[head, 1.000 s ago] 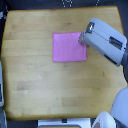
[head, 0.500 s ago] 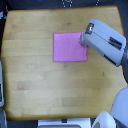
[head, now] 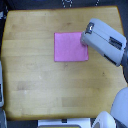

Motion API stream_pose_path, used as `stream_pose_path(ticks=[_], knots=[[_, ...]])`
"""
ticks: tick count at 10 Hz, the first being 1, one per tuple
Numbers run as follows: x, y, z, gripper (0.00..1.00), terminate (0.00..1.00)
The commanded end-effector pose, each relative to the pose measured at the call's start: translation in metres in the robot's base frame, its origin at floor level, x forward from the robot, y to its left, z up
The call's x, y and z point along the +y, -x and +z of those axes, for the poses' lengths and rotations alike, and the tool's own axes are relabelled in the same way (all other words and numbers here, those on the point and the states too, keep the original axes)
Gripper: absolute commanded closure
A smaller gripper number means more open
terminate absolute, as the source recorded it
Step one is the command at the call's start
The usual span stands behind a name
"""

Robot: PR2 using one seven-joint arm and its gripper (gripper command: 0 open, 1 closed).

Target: Folding a cloth

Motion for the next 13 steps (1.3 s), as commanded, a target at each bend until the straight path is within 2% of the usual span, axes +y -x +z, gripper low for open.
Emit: stream_pose_path(ticks=[1,7,9,13], knots=[[0.003,0.004,-0.003,1.00,0.00],[0.008,0.000,0.011,1.00,0.00],[0.024,-0.018,0.044,1.00,0.00],[0.071,-0.034,0.076,1.00,0.00]])
